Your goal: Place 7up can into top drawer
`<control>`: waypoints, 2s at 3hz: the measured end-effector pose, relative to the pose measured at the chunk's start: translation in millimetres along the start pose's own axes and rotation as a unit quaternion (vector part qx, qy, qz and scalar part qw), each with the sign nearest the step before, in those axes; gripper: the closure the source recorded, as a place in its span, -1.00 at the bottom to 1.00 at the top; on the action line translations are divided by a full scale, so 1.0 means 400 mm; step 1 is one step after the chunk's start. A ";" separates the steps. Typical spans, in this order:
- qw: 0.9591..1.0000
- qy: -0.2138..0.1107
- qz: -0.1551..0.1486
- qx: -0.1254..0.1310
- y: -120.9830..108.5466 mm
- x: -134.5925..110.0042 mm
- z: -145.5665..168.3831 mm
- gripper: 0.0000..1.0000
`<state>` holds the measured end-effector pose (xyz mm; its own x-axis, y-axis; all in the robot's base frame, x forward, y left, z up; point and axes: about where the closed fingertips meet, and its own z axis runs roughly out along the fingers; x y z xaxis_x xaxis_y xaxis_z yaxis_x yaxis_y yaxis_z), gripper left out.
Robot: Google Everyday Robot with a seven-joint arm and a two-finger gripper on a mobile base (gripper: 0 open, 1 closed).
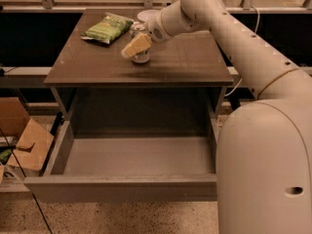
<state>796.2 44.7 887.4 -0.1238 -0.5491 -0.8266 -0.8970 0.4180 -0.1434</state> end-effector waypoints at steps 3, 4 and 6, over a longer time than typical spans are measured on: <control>0.999 -0.036 -0.001 -0.005 0.095 -0.026 -0.156 0.77; 1.000 -0.026 0.004 -0.010 0.215 0.008 -0.290 1.00; 0.999 -0.017 0.034 -0.035 0.455 0.129 -0.432 1.00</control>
Offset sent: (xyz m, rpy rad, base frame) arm -0.0486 -0.0217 0.0273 0.0579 -0.0106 0.0245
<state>553.2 -32.7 912.8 -0.1727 -0.4952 -0.8515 -0.9147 0.4013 -0.0478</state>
